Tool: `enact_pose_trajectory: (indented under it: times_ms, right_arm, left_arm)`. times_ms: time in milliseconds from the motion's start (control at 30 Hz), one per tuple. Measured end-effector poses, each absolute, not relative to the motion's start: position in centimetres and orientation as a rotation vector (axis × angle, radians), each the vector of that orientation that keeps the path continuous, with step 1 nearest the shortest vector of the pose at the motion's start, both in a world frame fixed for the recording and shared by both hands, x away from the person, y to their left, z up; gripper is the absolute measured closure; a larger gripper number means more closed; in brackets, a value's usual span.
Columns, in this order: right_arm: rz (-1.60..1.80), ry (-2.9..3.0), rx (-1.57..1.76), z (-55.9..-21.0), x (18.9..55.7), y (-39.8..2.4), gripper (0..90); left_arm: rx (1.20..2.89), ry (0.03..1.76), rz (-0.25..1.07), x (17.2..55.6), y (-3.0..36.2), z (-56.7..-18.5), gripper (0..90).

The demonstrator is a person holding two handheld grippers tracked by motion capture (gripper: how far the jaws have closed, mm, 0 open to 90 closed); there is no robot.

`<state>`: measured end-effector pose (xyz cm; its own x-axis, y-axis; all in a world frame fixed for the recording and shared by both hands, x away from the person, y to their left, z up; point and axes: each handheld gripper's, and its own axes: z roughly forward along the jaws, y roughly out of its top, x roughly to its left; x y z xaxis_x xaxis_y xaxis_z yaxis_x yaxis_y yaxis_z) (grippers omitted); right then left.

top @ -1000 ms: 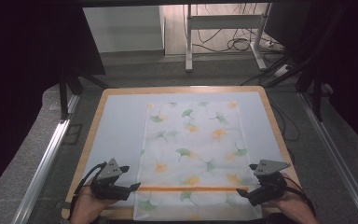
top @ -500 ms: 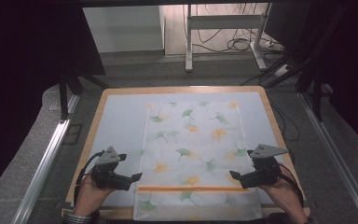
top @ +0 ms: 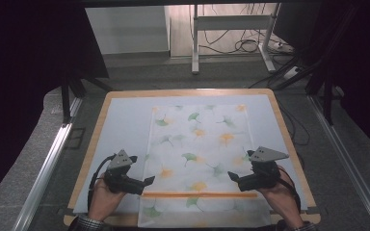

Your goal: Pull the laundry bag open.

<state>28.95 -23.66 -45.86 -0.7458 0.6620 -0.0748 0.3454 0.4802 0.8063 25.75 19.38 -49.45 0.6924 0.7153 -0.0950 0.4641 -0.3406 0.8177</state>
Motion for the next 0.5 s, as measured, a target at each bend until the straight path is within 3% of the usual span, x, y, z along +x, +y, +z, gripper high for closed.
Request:
enact_pose_trajectory:
  times_ms: [500]
  right_arm:
    - [1.172, 2.362, 0.81, -47.9, 28.7, -24.2, 0.0]
  left_arm:
    - [2.085, 0.874, 0.403, 25.6, 18.4, -51.1, 0.2]
